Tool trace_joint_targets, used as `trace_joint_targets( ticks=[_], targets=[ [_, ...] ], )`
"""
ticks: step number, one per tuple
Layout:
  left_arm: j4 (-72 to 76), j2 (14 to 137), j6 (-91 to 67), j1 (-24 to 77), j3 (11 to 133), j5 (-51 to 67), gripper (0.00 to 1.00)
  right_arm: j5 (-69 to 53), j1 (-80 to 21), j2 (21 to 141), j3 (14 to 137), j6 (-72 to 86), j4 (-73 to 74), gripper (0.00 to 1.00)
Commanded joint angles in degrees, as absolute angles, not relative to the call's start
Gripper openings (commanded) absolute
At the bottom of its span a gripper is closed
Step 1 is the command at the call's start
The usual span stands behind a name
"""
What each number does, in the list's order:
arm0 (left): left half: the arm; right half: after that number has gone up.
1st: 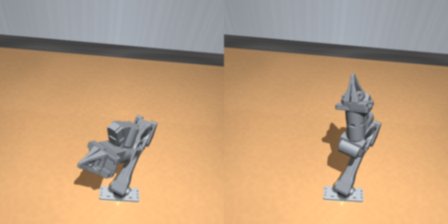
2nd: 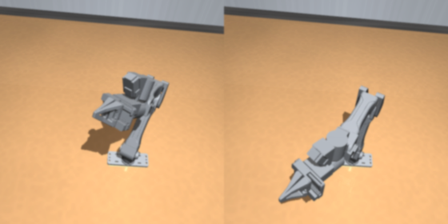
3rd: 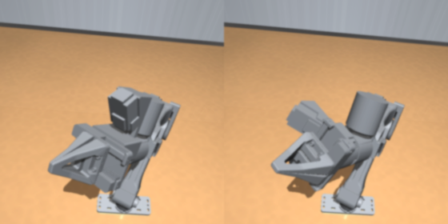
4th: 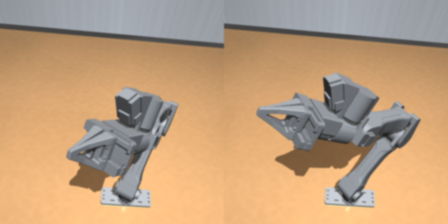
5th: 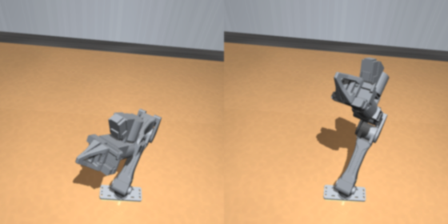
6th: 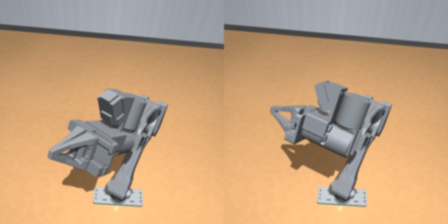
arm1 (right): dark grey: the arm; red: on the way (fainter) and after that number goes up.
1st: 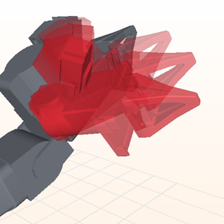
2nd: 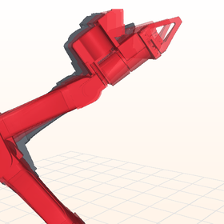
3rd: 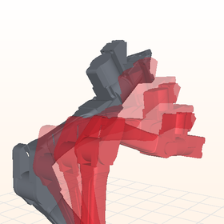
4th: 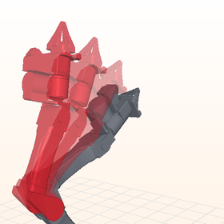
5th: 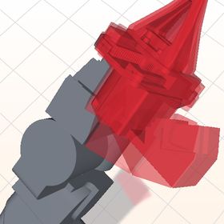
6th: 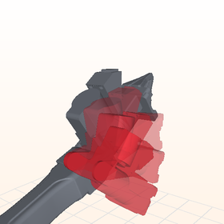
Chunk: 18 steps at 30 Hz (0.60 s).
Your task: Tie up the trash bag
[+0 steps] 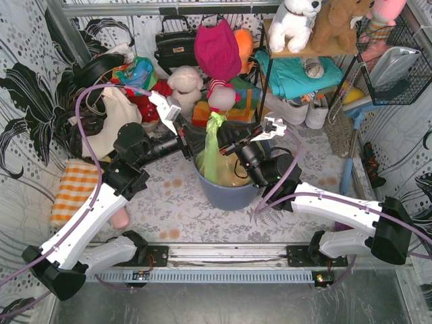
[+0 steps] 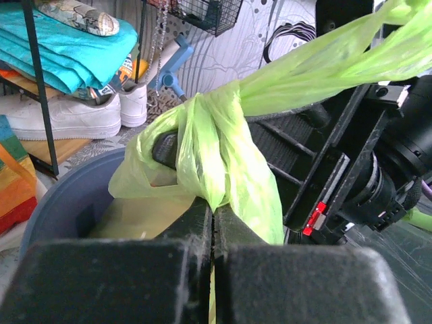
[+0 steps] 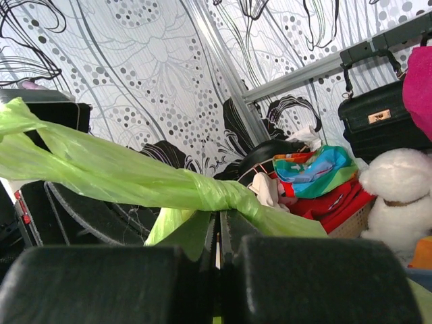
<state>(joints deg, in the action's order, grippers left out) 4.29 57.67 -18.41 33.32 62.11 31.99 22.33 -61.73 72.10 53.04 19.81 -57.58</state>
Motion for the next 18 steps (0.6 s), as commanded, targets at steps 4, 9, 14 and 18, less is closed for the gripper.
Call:
trace_joint_targets(
  ticks=[4, 9, 14, 18],
  targets=[
    [10.11, 55.97, -19.35, 33.55, 63.93, 38.47, 0.0, 21.43, -60.48, 74.95, 52.38, 17.3, -60.07, 0.0],
    [10.26, 55.73, -19.58, 33.58, 63.97, 39.78, 0.0, 17.69, -59.28, 77.27, 54.44, 17.36, -59.94, 0.0],
    [9.44, 56.57, -19.43, 33.65, 64.33, 42.48, 0.0, 11.53, -57.93, 78.64, 55.16, 18.19, -62.22, 0.0],
    [6.51, 57.47, -18.56, 33.66, 63.48, 42.42, 0.0, 5.15, -57.05, 78.76, 55.3, 19.13, -65.12, 0.0]
  ],
)
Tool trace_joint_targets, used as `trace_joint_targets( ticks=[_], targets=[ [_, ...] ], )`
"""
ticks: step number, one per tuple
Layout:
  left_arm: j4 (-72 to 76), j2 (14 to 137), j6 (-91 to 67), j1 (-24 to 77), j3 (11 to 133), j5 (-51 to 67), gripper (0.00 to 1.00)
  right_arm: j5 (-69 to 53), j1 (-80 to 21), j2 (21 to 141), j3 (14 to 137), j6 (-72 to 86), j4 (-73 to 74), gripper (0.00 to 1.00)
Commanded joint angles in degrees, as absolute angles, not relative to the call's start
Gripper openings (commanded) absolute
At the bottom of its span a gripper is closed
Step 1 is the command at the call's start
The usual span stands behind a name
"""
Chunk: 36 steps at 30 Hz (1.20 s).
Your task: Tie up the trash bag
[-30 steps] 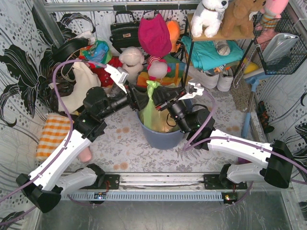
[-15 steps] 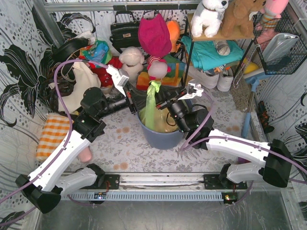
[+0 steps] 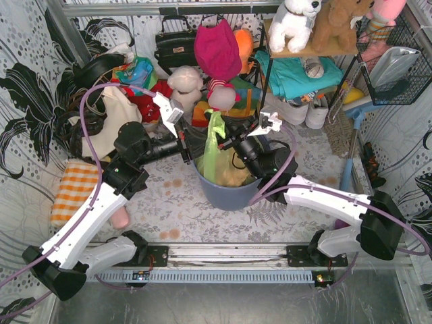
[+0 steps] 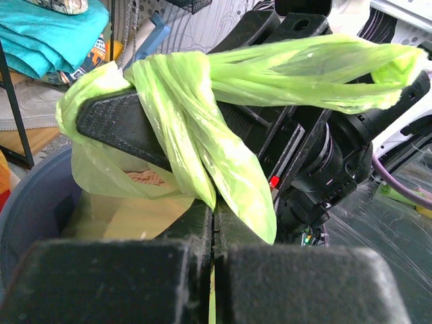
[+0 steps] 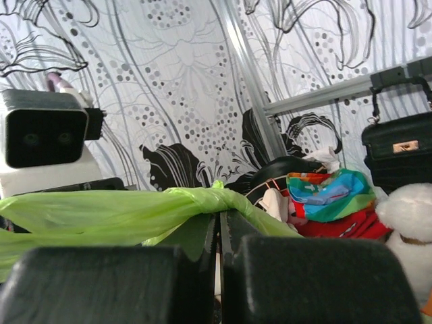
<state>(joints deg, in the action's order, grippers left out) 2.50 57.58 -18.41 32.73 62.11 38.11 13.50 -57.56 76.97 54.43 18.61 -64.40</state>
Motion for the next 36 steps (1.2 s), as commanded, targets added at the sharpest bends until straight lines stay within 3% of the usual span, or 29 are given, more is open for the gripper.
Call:
trace_joint_targets(
  ticks=[1, 5, 11, 16, 22, 36],
  targets=[
    [5.68, 57.46, -18.17, 33.64, 63.04, 41.8, 0.0, 3.05, -56.67, 78.75, 55.24, 20.11, -66.26, 0.0],
    [2.94, 57.35, -17.35, 33.66, 61.51, 38.31, 0.0, -3.02, -55.66, 79.01, 54.75, 23.73, -70.55, 0.0],
    [-4.36, 58.1, -15.74, 33.63, 63.16, 26.96, 0.14, -7.02, -55.4, 79.19, 52.16, 24.8, -78.26, 0.0],
    [-6.41, 56.9, -14.84, 33.58, 63.36, 23.16, 0.38, -8.12, -55.36, 79.31, 50.2, 23.35, -82.49, 0.0],
    [-6.53, 52.56, -15.05, 33.53, 62.87, 19.59, 0.55, -9.41, -55.13, 80.6, 48.86, 21.33, -89.88, 0.0],
    [-4.32, 45.29, -18.54, 33.57, 64.4, 11.98, 0.59, -17.37, -53.31, 85.59, 51.48, 22.41, -96.9, 0.0]
  ],
)
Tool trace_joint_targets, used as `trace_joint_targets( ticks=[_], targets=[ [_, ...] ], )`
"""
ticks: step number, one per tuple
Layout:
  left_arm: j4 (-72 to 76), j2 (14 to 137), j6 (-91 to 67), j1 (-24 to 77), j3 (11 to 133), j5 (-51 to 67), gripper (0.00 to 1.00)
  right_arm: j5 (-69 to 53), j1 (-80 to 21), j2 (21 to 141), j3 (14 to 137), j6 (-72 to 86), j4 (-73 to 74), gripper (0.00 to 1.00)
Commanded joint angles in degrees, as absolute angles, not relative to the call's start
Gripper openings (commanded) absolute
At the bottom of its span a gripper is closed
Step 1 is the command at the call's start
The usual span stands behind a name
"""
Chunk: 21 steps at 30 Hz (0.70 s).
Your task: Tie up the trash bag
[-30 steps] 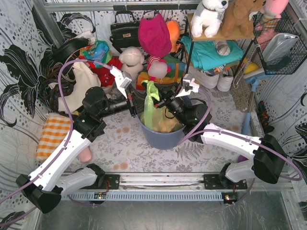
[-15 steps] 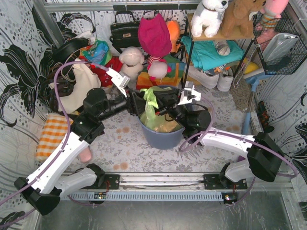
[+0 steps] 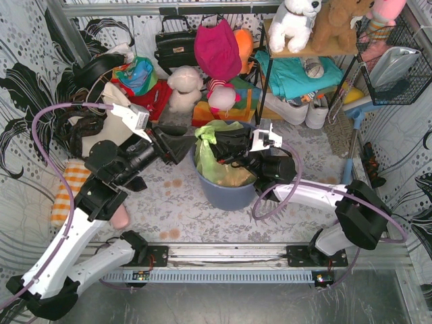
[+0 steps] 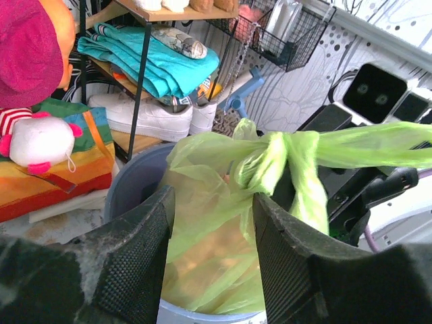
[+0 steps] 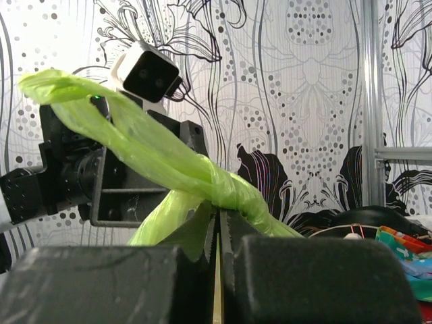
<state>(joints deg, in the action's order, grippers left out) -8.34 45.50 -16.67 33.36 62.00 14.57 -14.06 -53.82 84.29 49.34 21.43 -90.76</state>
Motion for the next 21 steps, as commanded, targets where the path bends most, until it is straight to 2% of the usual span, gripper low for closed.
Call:
trace_joint_targets(
  ticks=[1, 8, 14, 21],
  targets=[
    [-4.6, 45.77, -18.7, 33.55, 65.07, 11.91, 0.59, -17.73, -53.27, 85.8, 51.64, 22.32, -96.94, 0.0],
    [-2.06, 47.16, -19.77, 33.55, 66.06, 15.06, 0.6, -17.41, -53.15, 85.75, 51.25, 20.75, -96.86, 0.0],
    [-3.28, 46.89, -19.64, 33.57, 66.55, 11.19, 0.6, -16.96, -53.17, 85.02, 51.01, 19.85, -96.86, 0.0],
    [-4.3, 48.55, -19.2, 33.57, 66.37, 16.7, 0.61, -15.16, -53.17, 84.4, 50.73, 18.41, -95.83, 0.0]
  ],
)
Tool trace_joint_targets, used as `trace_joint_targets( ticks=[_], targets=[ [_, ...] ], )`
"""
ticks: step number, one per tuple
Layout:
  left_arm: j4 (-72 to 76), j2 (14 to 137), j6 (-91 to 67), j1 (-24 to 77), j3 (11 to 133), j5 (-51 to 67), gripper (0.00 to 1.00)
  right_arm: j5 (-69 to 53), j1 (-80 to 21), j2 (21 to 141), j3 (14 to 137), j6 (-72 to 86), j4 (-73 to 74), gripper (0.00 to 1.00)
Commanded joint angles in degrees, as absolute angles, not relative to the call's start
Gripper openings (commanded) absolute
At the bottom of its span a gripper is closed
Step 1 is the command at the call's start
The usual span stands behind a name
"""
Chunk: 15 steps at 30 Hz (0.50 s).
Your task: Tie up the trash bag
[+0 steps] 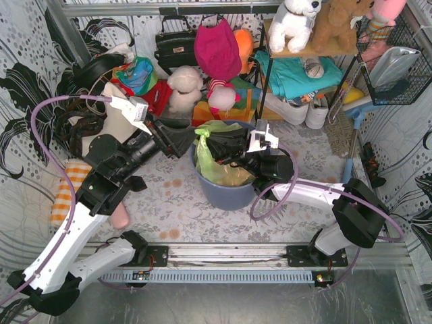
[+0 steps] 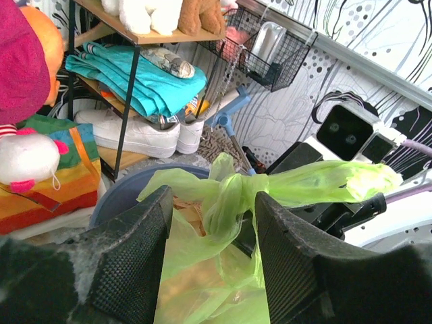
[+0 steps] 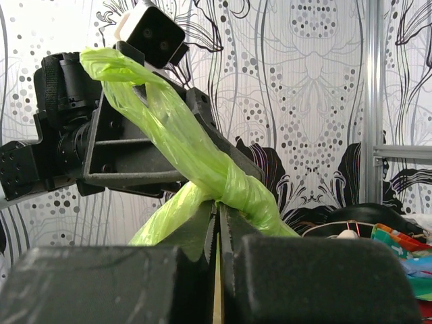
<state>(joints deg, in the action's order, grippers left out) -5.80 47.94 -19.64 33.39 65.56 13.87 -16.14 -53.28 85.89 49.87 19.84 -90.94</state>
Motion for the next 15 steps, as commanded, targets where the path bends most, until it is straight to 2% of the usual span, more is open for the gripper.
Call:
trace_joint_targets(
  ticks=[1, 4, 8, 15],
  targets=[
    [-4.5, 48.78, -19.13, 33.57, 66.24, 17.18, 0.61, -14.98, -53.15, 84.31, 50.79, 18.2, -95.63, 0.0],
    [-5.05, 49.21, -19.01, 33.57, 65.96, 17.94, 0.57, -14.69, -53.13, 84.16, 50.97, 17.7, -95.3, 0.0],
    [-5.62, 49.09, -18.73, 33.61, 66.08, 17.71, 0.36, -14.51, -53.17, 84.02, 51.04, 17.2, -94.76, 0.0],
    [-5.75, 48.04, -18.41, 33.63, 67.03, 17.98, 0.17, -12.18, -53.17, 83.68, 50.57, 15.4, -93.24, 0.0]
  ],
)
